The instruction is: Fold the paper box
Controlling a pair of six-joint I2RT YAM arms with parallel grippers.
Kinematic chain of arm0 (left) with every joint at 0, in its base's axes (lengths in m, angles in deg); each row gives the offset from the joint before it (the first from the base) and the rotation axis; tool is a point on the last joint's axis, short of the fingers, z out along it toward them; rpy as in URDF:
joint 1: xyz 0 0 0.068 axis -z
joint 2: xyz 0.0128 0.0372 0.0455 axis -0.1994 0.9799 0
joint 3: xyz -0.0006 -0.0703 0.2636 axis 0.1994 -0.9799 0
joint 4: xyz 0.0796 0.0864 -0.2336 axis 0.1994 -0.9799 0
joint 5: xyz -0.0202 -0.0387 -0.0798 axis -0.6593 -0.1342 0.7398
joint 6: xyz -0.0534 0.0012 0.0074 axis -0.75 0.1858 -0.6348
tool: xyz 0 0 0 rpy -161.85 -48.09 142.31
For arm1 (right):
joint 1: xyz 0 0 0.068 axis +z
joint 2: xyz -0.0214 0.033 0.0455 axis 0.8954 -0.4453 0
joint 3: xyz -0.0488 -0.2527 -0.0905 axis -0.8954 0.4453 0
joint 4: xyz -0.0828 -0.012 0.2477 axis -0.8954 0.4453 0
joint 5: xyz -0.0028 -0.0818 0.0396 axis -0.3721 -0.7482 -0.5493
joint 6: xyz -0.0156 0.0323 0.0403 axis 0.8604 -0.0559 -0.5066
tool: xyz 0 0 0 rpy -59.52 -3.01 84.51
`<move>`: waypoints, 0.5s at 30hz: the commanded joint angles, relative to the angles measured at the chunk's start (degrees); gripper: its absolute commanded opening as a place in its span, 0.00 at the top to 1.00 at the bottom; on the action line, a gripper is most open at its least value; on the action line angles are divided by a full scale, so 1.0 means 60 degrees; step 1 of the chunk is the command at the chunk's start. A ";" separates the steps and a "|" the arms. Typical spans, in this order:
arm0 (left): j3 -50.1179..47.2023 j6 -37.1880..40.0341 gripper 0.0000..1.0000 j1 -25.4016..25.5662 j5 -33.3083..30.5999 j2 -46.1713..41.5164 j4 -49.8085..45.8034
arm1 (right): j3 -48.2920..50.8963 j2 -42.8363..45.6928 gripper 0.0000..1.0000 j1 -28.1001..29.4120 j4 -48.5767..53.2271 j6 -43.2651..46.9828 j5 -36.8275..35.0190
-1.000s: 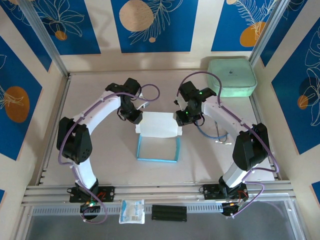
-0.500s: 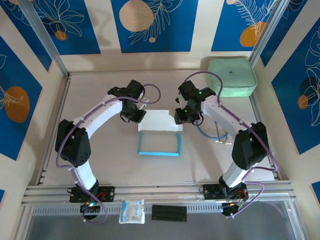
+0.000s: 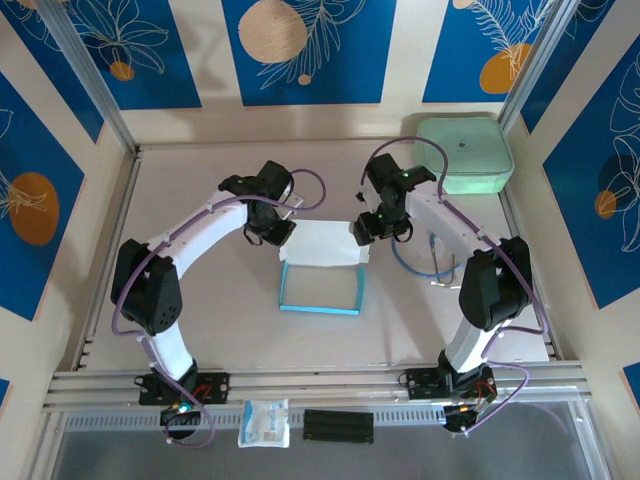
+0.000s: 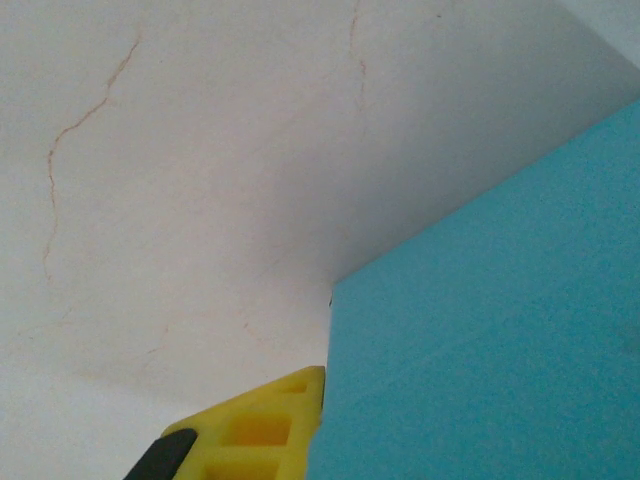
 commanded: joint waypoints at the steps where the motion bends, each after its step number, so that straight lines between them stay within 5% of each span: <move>1: 0.0157 0.0147 0.91 0.0096 -0.0307 -0.0067 -0.0129 | -0.0298 -0.0297 0.50 -0.0007 0.0262 0.0335 0.0698; 15: 0.0204 -0.1014 0.95 0.0166 -0.0523 -0.0081 0.0450 | -0.0404 -0.0398 0.93 -0.0101 0.0000 -0.1171 0.0598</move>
